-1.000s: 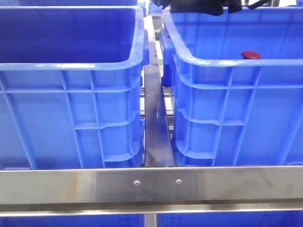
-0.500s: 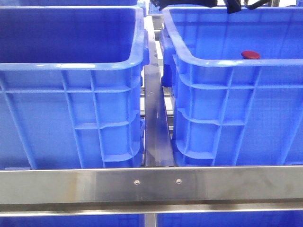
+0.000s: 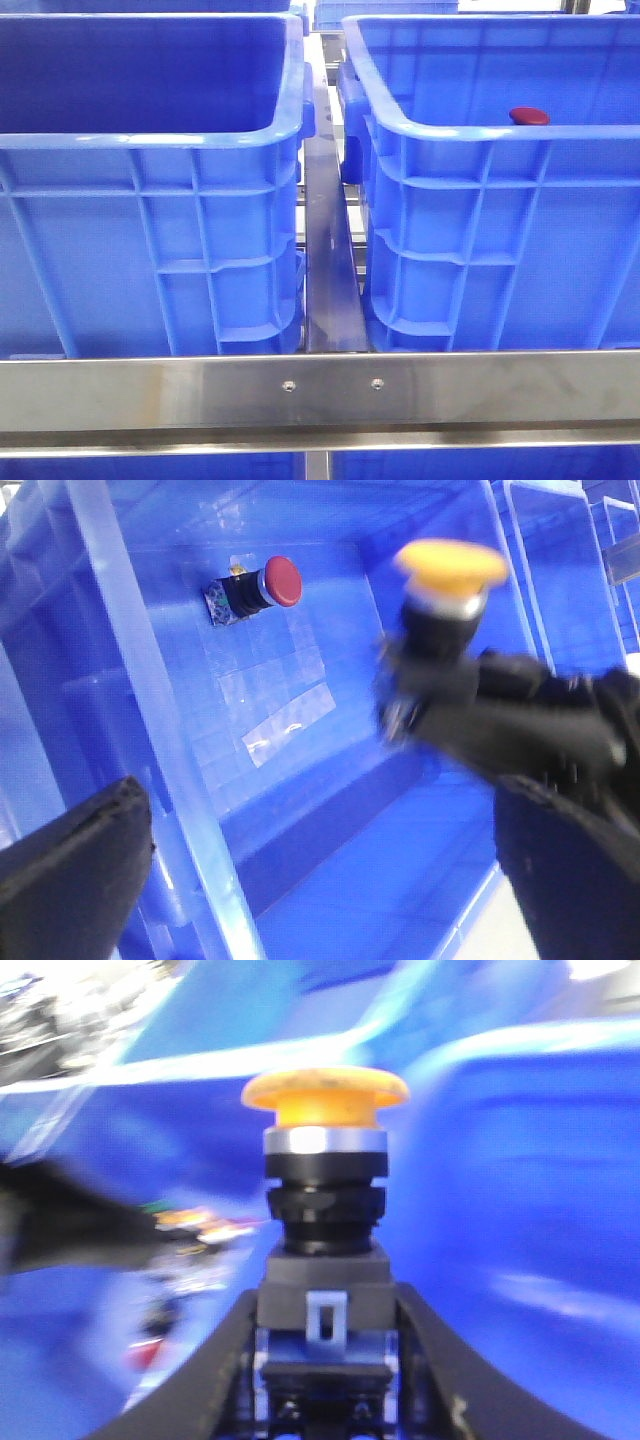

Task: Pick red and yellow buttons and place in box
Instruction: 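Lower the yellow button beside the red button with the right gripper, release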

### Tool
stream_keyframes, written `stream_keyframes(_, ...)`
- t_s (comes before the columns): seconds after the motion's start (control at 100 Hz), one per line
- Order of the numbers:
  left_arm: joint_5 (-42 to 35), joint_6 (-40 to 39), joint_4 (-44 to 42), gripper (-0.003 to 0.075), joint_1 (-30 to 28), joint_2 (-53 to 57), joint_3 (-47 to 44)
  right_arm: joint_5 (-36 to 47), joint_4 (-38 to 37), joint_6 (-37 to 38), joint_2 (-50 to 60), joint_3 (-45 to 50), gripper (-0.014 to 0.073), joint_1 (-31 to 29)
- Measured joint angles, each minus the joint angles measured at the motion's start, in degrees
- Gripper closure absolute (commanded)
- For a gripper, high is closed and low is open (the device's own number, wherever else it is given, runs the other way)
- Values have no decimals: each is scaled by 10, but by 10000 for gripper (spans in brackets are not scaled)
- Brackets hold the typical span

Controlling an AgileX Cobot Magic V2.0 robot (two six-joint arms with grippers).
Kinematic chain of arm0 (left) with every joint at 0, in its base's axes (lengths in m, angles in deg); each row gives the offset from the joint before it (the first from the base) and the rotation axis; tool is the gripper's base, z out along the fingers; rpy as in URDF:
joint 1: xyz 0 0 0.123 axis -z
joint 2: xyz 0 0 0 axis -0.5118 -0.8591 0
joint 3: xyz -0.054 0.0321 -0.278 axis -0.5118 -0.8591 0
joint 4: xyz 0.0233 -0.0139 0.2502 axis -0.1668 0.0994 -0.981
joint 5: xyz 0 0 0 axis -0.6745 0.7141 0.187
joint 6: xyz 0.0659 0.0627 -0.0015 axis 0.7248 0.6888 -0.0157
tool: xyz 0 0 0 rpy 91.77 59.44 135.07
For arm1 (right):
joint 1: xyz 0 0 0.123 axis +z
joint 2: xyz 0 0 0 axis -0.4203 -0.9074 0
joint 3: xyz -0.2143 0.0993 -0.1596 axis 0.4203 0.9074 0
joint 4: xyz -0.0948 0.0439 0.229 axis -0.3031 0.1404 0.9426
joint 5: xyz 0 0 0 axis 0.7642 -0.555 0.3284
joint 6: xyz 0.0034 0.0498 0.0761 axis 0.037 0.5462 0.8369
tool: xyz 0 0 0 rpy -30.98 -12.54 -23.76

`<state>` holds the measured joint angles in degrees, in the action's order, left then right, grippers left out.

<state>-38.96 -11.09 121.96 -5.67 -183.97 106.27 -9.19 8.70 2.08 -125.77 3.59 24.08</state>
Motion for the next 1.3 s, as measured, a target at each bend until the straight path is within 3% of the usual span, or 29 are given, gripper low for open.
stream_keyframes(0.26, 2, 1, 0, 70, 0, 0, 0, 56, -91, 1, 0, 0, 381, -83)
stream_keyframes(0.76, 13, 12, 0, 70, 0, 0, 0, 251, -110, 1, -97, -3, 381, -90)
stream_keyframes(1.3, 15, 15, 0, 70, 0, 0, 0, 260, -108, 0, -238, -92, 381, -90)
